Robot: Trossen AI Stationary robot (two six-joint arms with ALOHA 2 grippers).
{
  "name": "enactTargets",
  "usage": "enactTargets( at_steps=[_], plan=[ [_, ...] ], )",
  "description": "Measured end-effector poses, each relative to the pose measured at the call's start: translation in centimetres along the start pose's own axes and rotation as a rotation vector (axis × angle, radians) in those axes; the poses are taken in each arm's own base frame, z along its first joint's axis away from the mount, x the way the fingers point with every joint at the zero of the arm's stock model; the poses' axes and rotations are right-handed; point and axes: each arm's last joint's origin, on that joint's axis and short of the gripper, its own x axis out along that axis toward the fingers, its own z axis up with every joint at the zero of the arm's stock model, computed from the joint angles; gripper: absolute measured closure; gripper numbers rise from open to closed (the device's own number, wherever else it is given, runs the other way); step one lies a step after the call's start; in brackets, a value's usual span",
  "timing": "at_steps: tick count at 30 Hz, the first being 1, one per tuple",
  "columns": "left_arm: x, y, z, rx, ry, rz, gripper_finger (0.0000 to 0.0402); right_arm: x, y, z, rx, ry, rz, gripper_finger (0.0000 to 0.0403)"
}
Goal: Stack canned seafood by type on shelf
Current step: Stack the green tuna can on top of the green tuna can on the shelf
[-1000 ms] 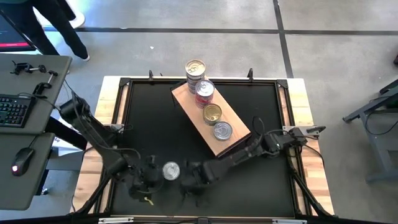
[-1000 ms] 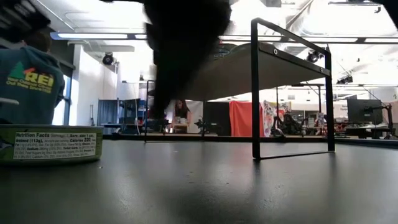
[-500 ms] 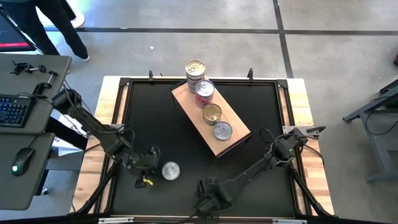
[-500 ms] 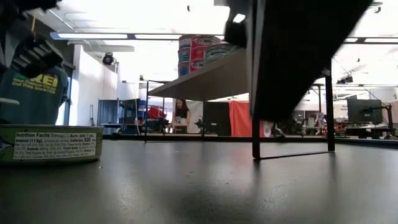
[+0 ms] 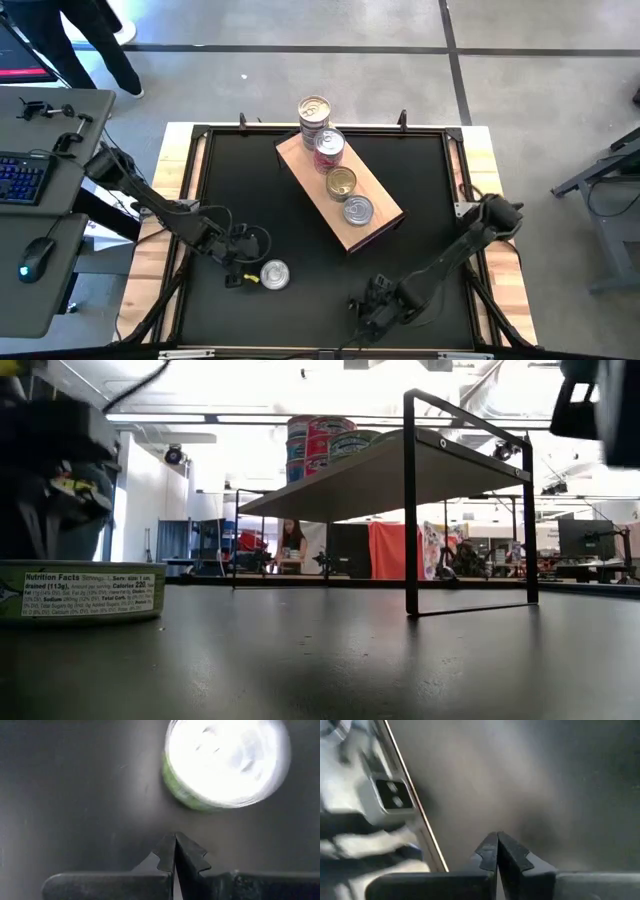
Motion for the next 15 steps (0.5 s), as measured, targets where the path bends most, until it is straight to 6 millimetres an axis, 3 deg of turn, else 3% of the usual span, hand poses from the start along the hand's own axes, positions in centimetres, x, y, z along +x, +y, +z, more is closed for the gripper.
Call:
enactTargets(
  at_steps=[7,15],
  plan=[
    [2.8,-0.2,0.2,-0.019,0.022,0.006,0.0402,0.1,-0.9,0.1,0.041,-0.102,0.066,0.0403],
    [3.7,-0.9,0.9,-0.115,-0.068,-0.023,0.0402,0.4,-1.1,2.2,-0.003,-0.183,0.098,0.0403]
  ],
)
